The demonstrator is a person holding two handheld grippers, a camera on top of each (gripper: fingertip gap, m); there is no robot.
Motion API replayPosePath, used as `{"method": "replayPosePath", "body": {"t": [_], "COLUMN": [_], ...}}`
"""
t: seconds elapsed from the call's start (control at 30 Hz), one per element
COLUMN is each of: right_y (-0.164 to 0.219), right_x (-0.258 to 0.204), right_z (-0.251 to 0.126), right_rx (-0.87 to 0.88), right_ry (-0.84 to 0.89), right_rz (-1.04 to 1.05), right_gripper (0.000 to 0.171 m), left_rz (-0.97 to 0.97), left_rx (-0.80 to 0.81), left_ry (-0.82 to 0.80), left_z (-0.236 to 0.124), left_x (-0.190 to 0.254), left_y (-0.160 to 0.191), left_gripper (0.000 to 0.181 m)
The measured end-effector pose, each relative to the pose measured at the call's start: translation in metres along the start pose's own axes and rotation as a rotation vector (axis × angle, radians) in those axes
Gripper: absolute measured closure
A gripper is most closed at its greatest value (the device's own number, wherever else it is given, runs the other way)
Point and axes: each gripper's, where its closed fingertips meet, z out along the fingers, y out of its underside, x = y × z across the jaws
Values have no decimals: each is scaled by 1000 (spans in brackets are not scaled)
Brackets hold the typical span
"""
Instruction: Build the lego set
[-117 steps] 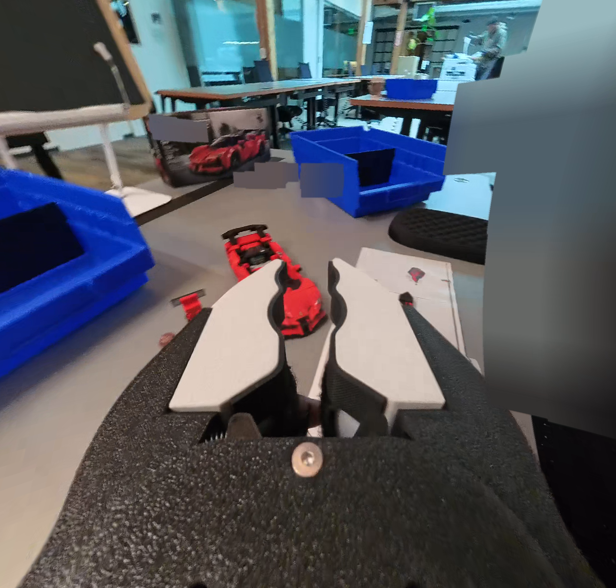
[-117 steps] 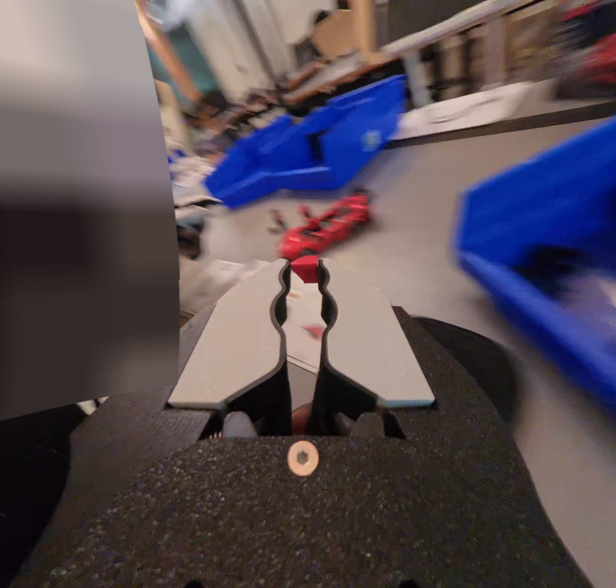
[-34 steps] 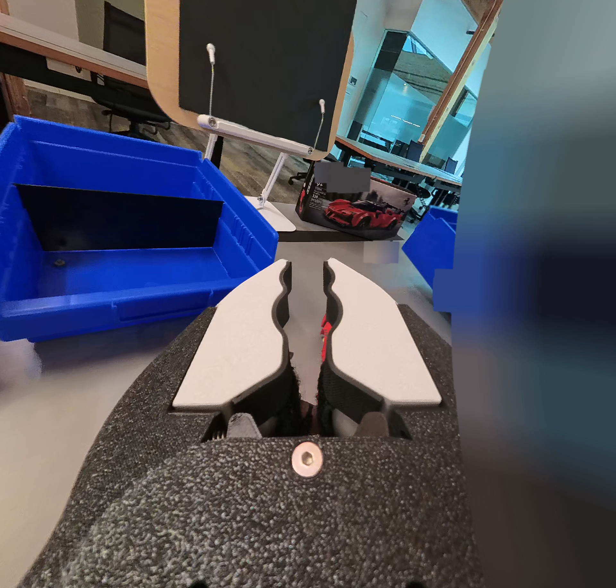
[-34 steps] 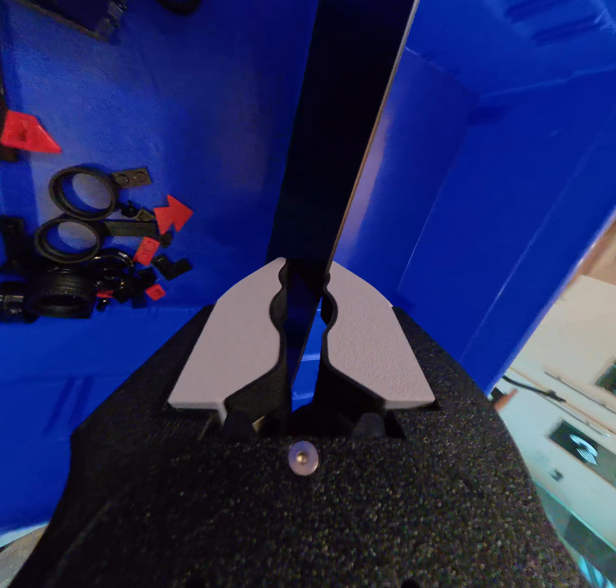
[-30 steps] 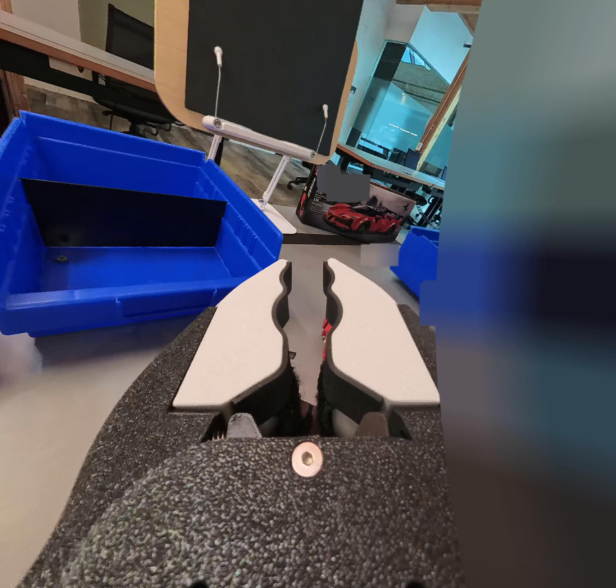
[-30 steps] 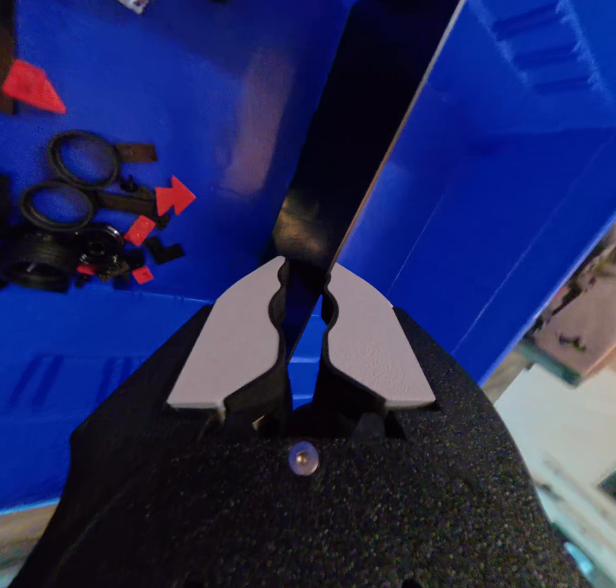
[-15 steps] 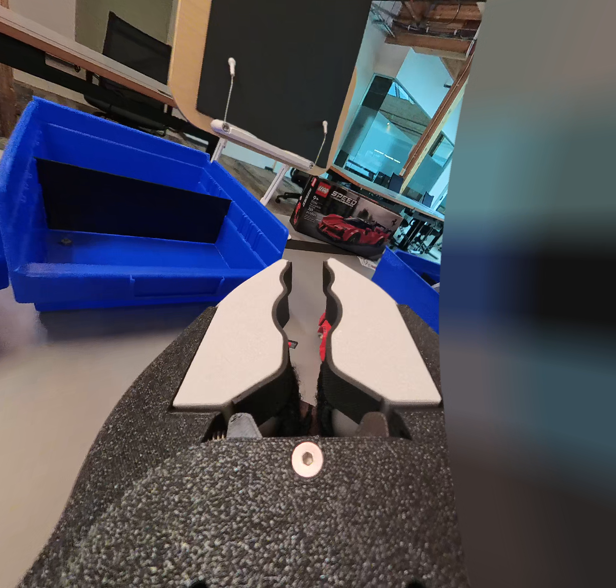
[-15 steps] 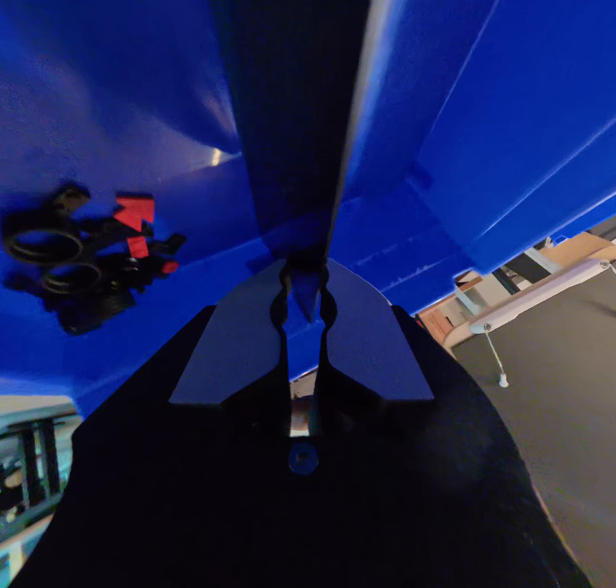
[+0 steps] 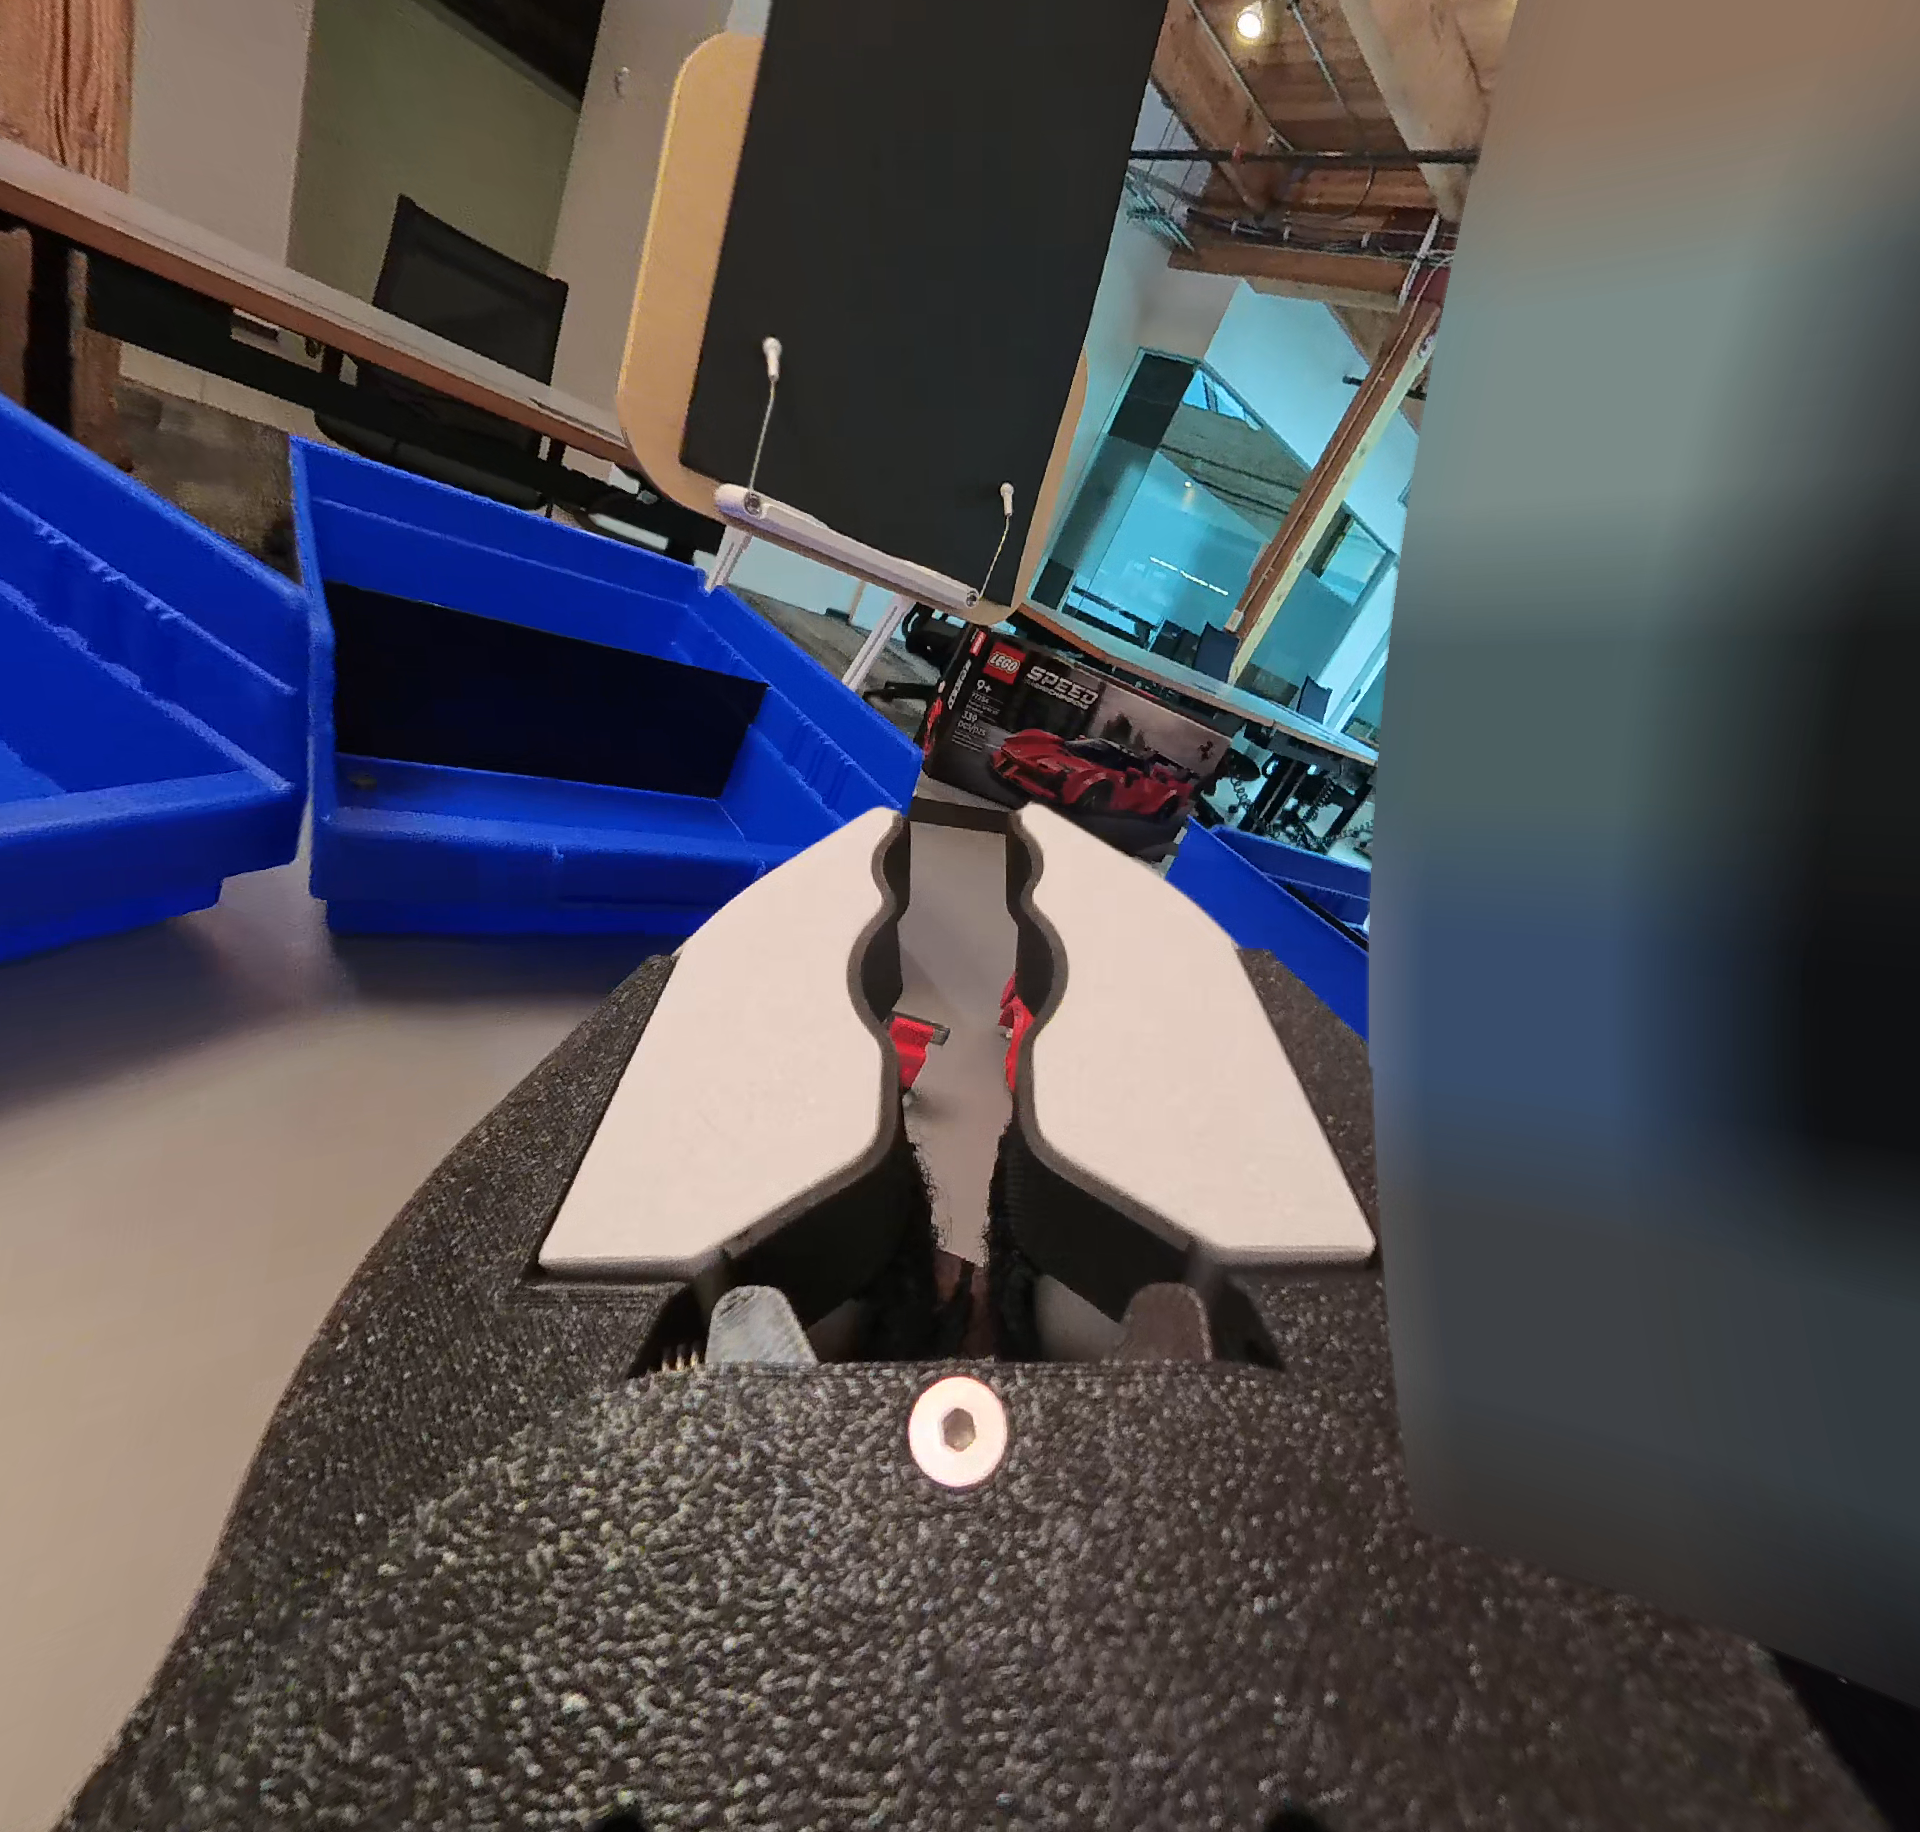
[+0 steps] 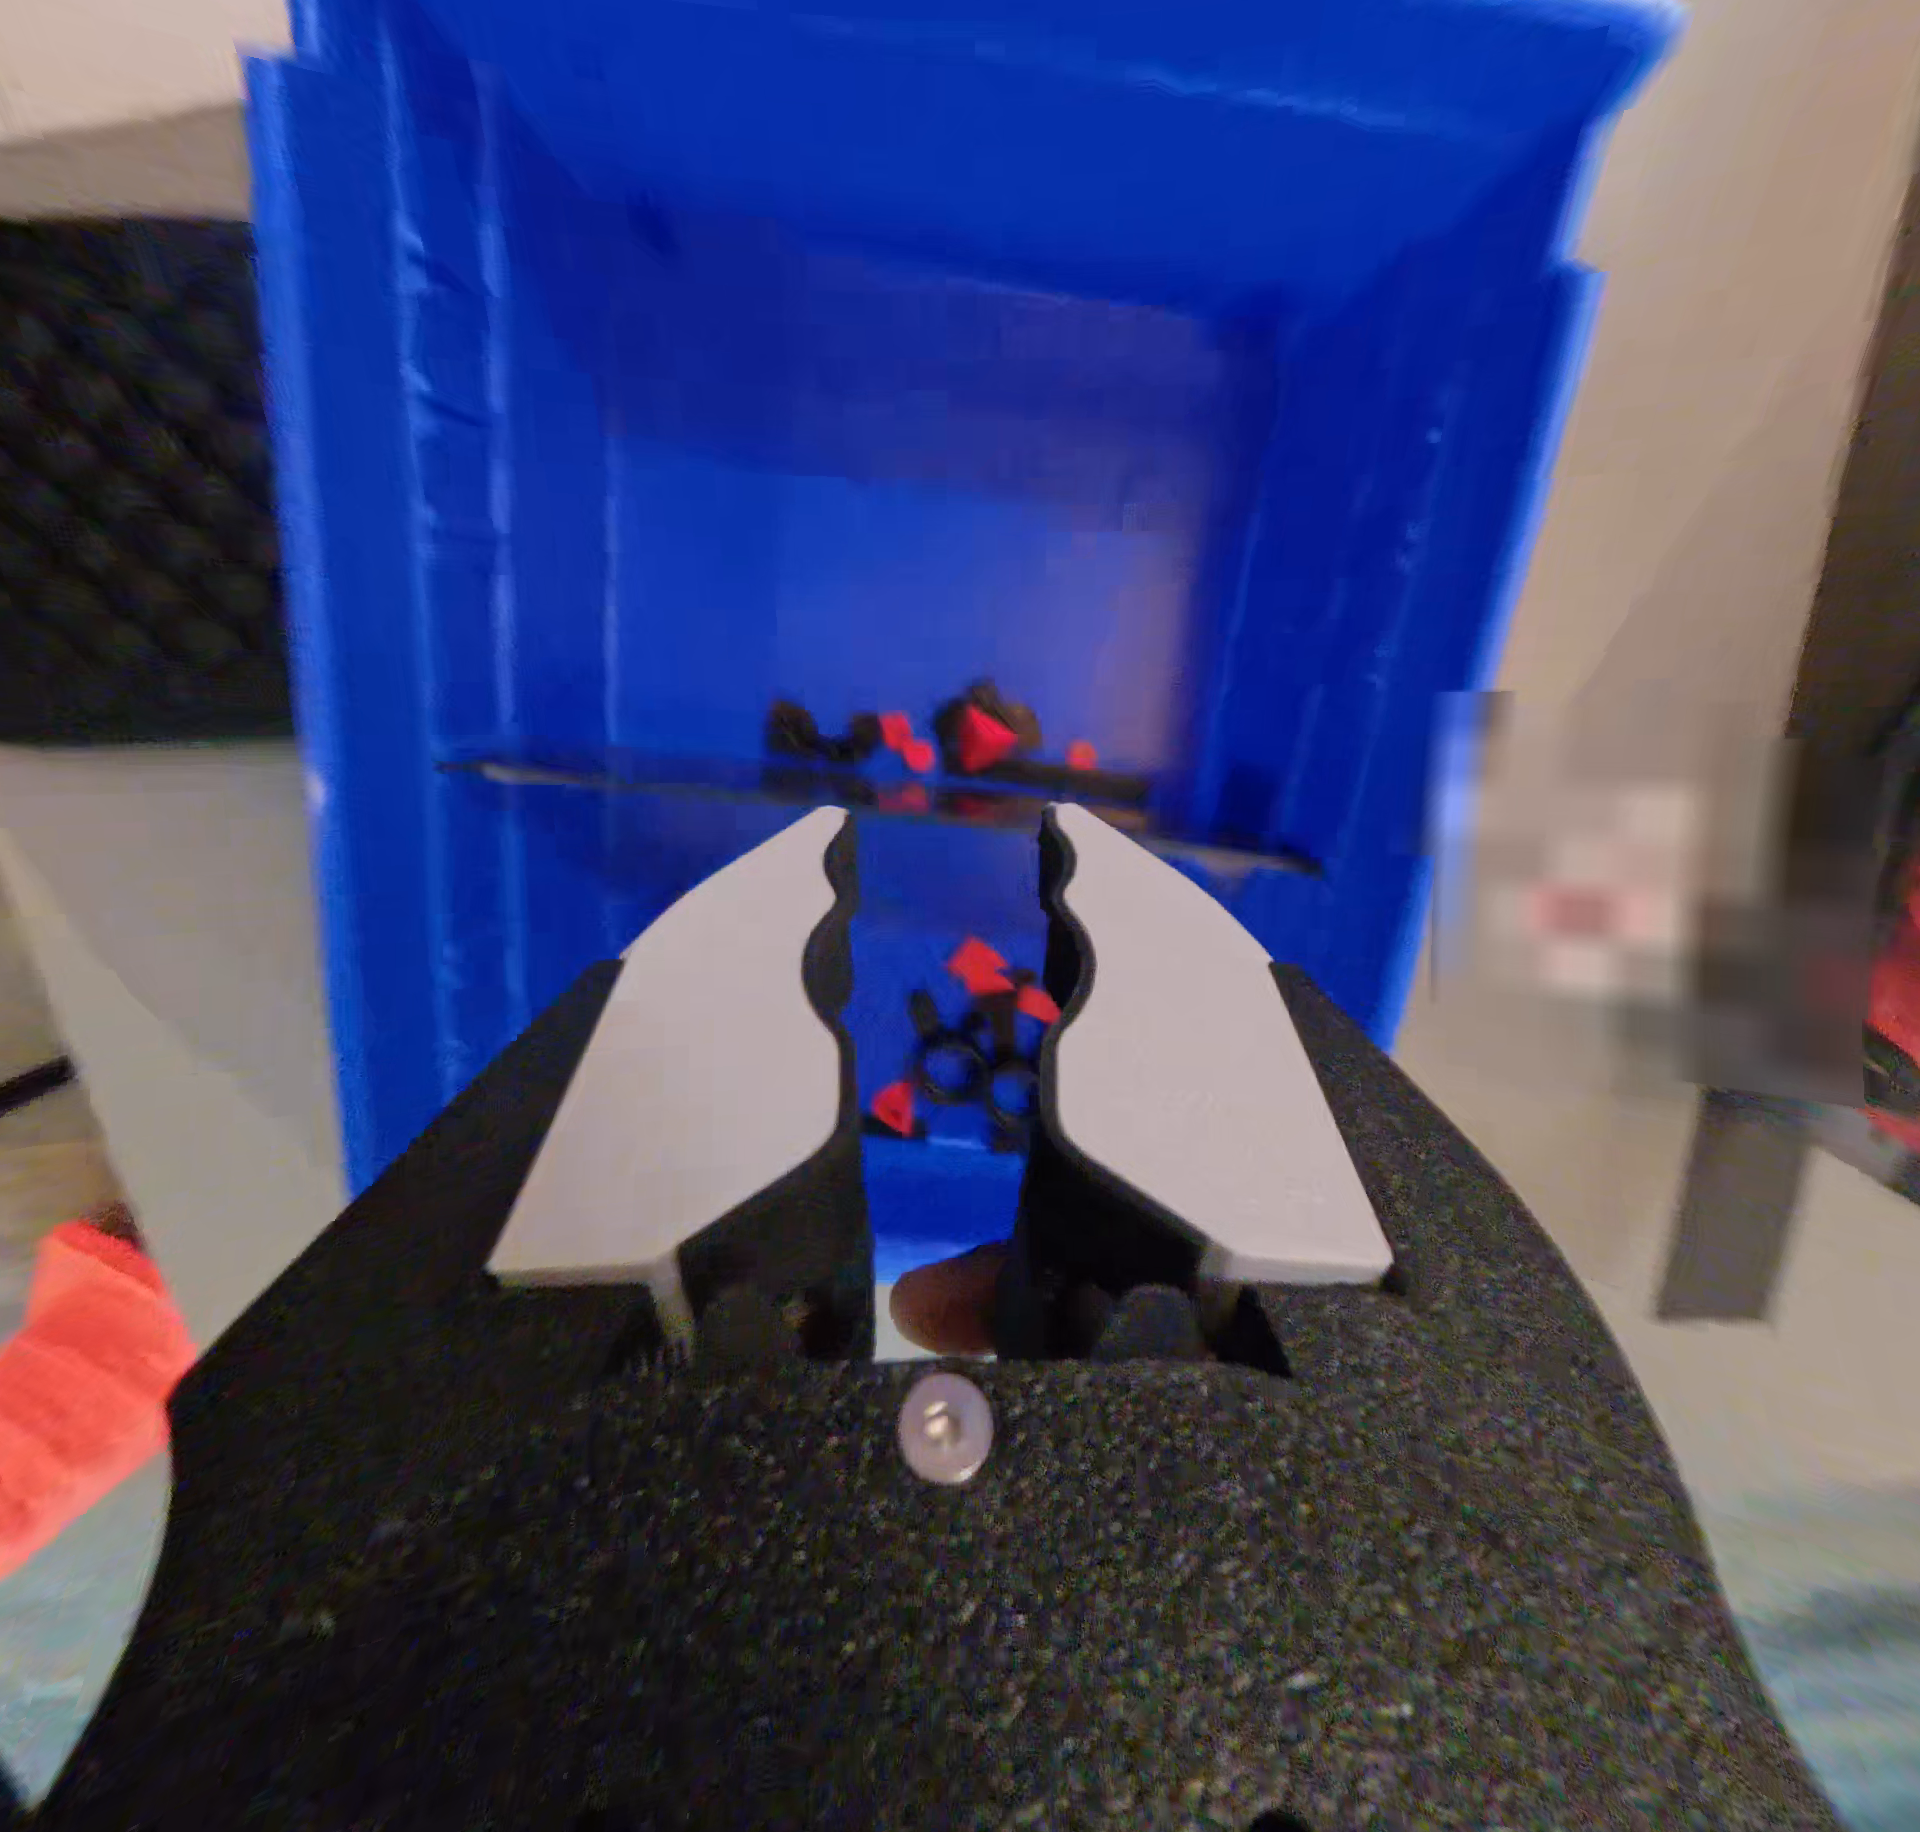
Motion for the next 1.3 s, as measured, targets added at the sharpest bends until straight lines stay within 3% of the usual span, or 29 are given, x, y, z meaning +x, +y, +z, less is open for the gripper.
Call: {"method": "replayPosePath", "body": {"t": [0.07, 0.17, 0.5, 0.7, 0.9, 1.1, 1.23, 1.3], "right_y": [-5, 23, 28, 20, 24, 30, 31, 33], "right_x": [-5, 1, 11, 12, 12, 11, 10, 9], "right_z": [22, 56, 85, 95, 90, 88, 96, 96], "right_rx": [-126, -430, -646, -613, -626, -600, -583, -586], "right_ry": [-20, 6, 23, 31, 57, 59, 65, 51], "right_rz": [15, -38, 57, 125, 150, 192, 172, 172], "right_gripper": [142, 148, 147, 151, 135, 138, 156, 157], "left_rz": [-7, -12, 4, 1, 11, 12, 5, 10], "left_rx": [15, 28, 74, 89, 95, 118, 123, 121], "left_ry": [6, 27, 6, 1, -3, -14, -7, -8], "left_z": [-7, -16, -52, -63, -72, -82, -84, -85], "left_x": [0, 3, -2, -8, -9, -11, -9, -9], "left_y": [-2, -4, -15, -19, -22, -25, -25, -26], "left_gripper": [164, 164, 164, 164, 164, 164, 164, 164]}}
